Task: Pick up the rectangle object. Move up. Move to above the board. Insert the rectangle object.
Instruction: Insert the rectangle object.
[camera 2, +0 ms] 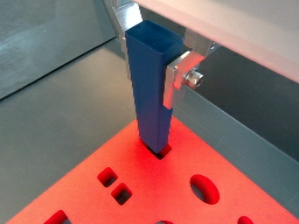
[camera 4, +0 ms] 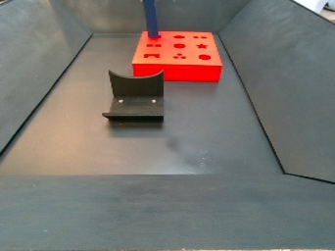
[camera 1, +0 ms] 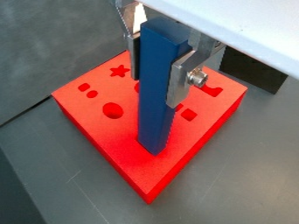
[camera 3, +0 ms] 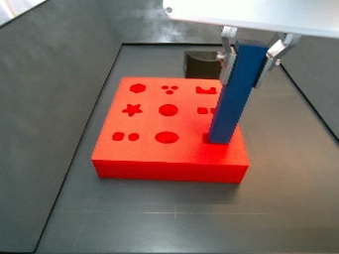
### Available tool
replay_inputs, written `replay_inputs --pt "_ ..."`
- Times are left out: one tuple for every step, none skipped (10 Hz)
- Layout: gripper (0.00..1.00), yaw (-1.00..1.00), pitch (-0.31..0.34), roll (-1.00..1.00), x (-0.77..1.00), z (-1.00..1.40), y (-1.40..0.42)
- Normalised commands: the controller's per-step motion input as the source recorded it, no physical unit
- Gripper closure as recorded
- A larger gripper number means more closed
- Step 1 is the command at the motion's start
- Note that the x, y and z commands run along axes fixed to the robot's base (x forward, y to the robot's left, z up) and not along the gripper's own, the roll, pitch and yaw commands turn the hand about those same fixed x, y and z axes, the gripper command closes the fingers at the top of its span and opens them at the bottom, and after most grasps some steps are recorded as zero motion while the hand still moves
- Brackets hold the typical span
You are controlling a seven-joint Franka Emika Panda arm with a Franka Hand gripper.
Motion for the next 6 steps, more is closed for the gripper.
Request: replay_inputs --pt "1.0 0.04 -0.043 0.0 -0.01 -0.05 0.0" --pt "1.0 0.05 -0.044 0.0 -0.01 -0.05 0.0" --pt "1.0 0.05 -0.04 0.0 0.0 -0.04 0.0" --pt "1.0 0.05 -0.041 0.0 0.0 -0.04 0.0" --pt "1.0 0.03 -0.039 0.0 0.0 -0.04 0.0" --pt "1.0 0.03 -0.046 0.0 -0.02 -0.04 0.0"
